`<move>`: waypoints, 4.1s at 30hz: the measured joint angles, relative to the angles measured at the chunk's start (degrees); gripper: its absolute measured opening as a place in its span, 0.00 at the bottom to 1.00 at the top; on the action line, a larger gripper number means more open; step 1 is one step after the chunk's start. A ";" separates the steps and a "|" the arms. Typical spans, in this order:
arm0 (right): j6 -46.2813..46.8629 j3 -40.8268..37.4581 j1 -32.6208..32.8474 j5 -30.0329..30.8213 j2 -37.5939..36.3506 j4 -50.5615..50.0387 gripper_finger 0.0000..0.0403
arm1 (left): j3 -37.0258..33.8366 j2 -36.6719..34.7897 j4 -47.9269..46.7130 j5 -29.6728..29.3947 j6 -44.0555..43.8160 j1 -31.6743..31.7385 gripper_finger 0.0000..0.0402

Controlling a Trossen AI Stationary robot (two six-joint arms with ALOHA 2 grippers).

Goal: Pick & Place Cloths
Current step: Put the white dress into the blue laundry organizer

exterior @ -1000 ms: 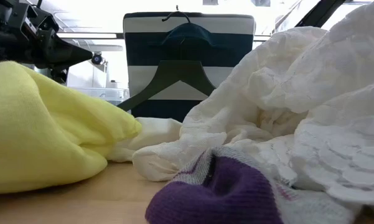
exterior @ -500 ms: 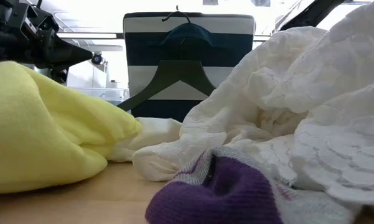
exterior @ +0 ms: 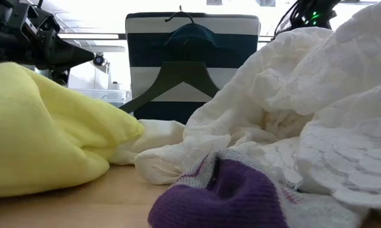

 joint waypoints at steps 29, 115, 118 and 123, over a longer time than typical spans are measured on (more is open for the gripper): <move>34.33 -0.06 41.63 -14.48 -16.87 11.75 0.69 | 0.00 0.00 0.02 0.00 0.00 0.02 0.03; 24.97 0.50 77.06 2.97 30.52 50.17 0.76 | 0.00 0.00 0.04 0.00 0.00 0.02 0.03; 24.97 0.48 77.02 3.26 30.52 49.93 0.67 | 0.00 0.00 0.02 0.00 0.00 0.00 0.03; 26.03 0.27 76.95 2.67 29.85 49.64 0.46 | 0.00 -0.01 0.03 0.00 0.00 0.02 0.03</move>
